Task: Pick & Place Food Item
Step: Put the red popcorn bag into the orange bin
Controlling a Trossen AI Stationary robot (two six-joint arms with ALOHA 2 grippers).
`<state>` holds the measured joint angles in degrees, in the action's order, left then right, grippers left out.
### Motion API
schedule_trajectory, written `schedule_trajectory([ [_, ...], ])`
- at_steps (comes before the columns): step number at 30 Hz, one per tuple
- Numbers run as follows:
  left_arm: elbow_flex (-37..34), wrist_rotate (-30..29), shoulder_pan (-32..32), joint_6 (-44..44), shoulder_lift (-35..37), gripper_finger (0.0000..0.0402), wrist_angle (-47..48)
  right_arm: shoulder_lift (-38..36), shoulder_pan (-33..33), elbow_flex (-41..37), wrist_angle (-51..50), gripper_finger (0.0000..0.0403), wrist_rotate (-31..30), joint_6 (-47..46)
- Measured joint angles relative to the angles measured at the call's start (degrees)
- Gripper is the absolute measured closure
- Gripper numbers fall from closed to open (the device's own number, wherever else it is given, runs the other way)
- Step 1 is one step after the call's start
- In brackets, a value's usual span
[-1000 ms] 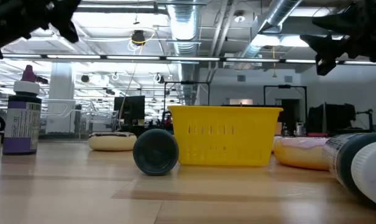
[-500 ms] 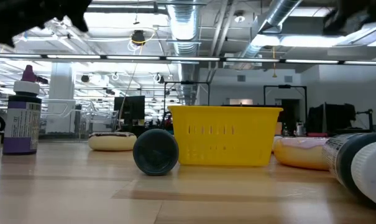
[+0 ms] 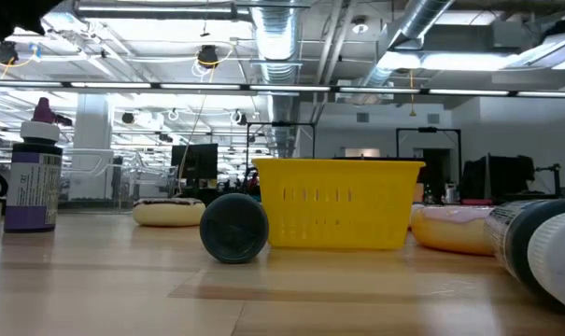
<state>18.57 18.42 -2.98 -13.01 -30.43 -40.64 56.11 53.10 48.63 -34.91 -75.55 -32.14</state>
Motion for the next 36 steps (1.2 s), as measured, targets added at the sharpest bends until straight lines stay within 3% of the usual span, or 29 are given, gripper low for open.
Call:
schedule_trajectory([
  [7, 0.0, 4.3, 4.0, -0.5, 3.6, 0.0282, 1.3, 10.4, -12.8, 10.2, -6.6, 0.0275, 24.8, -4.9],
  [17, 0.0, 6.0, 6.9, -3.4, 4.9, 0.0282, 0.2, 27.9, -20.3, 23.9, -29.3, 0.0275, 32.1, -12.5],
  [21, 0.6, 5.0, 6.9, -4.2, 4.9, 0.0282, -1.4, 35.3, -20.9, 25.9, -39.9, 0.0275, 32.2, -21.2],
  [25, 1.2, 5.1, 6.9, -3.3, 4.9, 0.0278, 0.5, 41.3, -19.3, 23.5, -55.3, 0.0275, 31.4, -40.1],
  [28, 1.2, 5.0, 6.9, -3.3, 4.9, 0.0271, 0.9, 41.6, -17.1, 16.5, -52.9, 0.0275, 32.0, -46.5],
  [33, 1.2, 5.0, 6.9, -3.7, 5.0, 0.0259, 0.6, 37.8, -14.1, 5.0, -51.2, 0.0270, 41.0, -60.1],
  [36, 1.2, 5.0, 6.8, -4.1, 4.6, 0.0253, 0.8, 32.8, -13.1, -0.9, -46.8, 0.0257, 43.5, -62.6],
])
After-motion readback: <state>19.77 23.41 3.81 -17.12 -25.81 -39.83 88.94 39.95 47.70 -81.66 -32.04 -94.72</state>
